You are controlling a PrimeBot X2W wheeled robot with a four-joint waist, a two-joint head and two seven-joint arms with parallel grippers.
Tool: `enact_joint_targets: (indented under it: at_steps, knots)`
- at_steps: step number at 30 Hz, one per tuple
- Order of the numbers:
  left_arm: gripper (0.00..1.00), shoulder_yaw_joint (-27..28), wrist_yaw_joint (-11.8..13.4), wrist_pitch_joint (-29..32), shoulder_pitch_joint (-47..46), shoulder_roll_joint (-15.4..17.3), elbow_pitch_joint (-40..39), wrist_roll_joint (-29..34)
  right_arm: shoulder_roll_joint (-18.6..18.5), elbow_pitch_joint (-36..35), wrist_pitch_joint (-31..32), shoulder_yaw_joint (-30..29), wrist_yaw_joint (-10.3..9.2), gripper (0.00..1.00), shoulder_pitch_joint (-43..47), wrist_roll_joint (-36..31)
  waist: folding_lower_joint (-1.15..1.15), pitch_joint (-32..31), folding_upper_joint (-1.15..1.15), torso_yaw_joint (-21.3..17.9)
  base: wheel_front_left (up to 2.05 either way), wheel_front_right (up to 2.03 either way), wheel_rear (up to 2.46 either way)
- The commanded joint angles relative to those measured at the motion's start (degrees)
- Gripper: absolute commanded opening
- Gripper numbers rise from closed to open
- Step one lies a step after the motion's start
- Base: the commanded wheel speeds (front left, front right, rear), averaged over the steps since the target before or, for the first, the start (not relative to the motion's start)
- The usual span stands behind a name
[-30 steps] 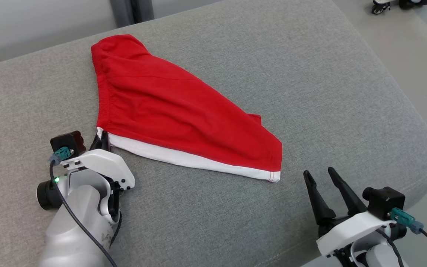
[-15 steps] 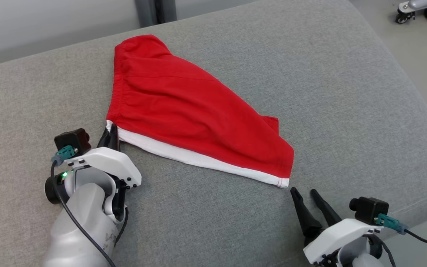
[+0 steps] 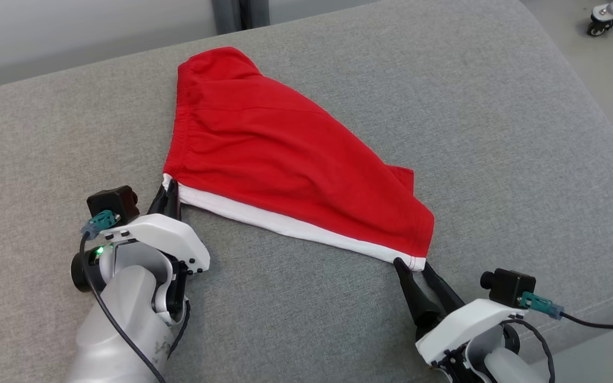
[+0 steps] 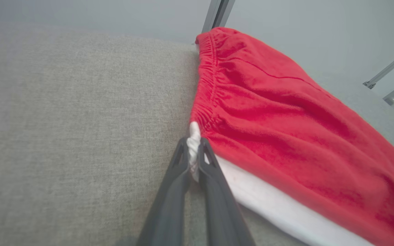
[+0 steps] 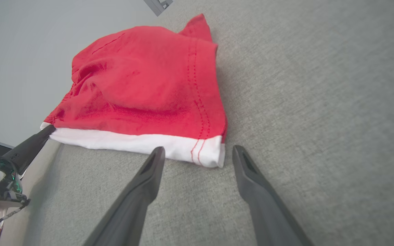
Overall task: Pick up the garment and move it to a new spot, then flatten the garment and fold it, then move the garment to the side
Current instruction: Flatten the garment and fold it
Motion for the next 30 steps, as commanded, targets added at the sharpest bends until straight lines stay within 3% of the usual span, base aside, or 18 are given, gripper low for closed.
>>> enact_joint_targets:
  at_steps: [1, 4, 6, 7, 18, 24, 30]
  knots:
    - [0.0, -0.2, 0.4, 0.3, 0.4, 0.4, -0.7, -0.1, -0.1, 1.4, -0.1, 0.6, -0.04, 1.0, -0.7, 0.7, 0.0, 0.1, 0.0, 0.3, 0.0, 0.0, 0.0]
    - [0.0, -0.5, 0.7, 0.6, 0.9, 0.4, -1.6, -0.4, -0.1, 3.0, -0.5, 1.2, -0.05, 1.0, -1.8, 1.4, 0.0, 0.1, 0.0, 0.8, 0.0, 0.0, 0.0]
    - [0.0, -0.7, 0.9, 0.8, 1.0, 0.3, -2.2, -0.5, -0.1, 4.3, 0.0, 1.7, -0.05, 0.23, -2.3, 1.7, 0.0, 0.1, 0.0, 1.1, 0.0, 0.0, 0.0]
    - [0.0, -0.8, 0.9, 0.8, 1.0, 0.3, -2.4, -0.5, 0.0, 4.7, 0.0, 2.0, -0.05, 0.0, -2.6, 1.6, 0.0, 0.1, 0.0, 1.3, 0.0, 0.0, 0.0]
    - [0.0, -1.5, 1.3, 1.3, 2.5, 0.4, -4.8, -1.1, -0.9, 5.3, -1.7, 3.7, -0.03, 0.0, -3.0, 0.8, 0.0, -1.7, 0.0, 2.4, 0.0, 0.0, 0.0]
    - [0.0, -1.7, -0.4, 3.2, 4.5, 0.2, -8.3, -3.0, -4.9, 0.3, -1.7, 2.6, -0.02, 0.0, -4.8, 0.1, 0.0, -4.9, 0.0, 3.3, 0.0, 0.0, 0.0]
    - [0.0, -1.2, -2.0, 9.7, 5.9, 0.0, -16.0, -7.5, -10.1, -6.7, 1.7, -0.3, -0.02, 0.0, -8.5, -1.6, 0.0, -9.3, 0.0, 5.1, 0.0, 0.0, 0.0]
